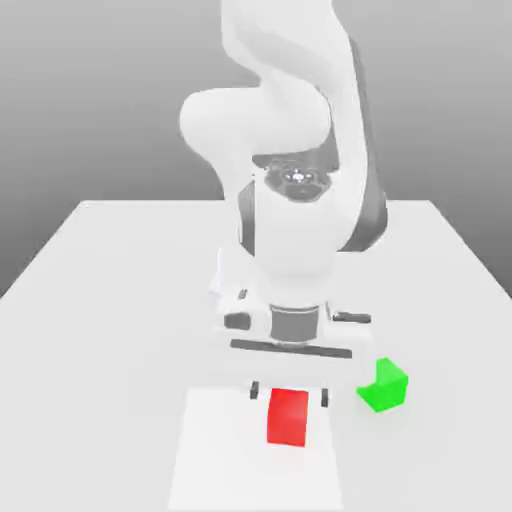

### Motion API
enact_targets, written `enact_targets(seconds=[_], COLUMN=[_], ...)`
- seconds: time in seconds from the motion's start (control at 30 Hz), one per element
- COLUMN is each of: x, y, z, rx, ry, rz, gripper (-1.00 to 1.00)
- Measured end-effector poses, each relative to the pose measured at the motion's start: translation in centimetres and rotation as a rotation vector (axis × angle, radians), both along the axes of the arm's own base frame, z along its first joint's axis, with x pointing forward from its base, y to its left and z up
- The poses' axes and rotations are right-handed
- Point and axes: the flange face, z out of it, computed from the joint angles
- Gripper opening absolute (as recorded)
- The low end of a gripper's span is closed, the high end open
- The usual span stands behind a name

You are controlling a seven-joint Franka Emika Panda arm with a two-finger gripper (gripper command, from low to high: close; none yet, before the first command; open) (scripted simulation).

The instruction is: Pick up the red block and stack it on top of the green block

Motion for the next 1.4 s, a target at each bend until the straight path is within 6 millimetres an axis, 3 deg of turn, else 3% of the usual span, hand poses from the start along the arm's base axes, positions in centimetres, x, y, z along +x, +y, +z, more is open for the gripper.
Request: enact_targets(seconds=[0.03,0.27,0.53,0.67,0.83,1.2,1.27,1.4], x=[-0.1,-0.1,-0.1,-1.0,-2.8,-7.5,-7.9,-7.9], y=[0.0,0.0,0.0,2.4,6.8,13.5,14.1,14.2], z=[-0.8,-1.0,4.6,5.8,6.8,8.9,8.1,4.7], rx=[0.001,0.001,0.0,0.015,0.028,0.009,0.004,0.002], ry=[0.002,0.001,0.001,0.009,0.017,0.007,0.003,0.001], rz=[-0.001,-0.001,-0.001,-0.068,-0.162,-0.42,-0.443,-0.454], gripper=[-1.0,-1.0,-1.0,-1.0,-1.0,-1.0,-1.0,-1.0])
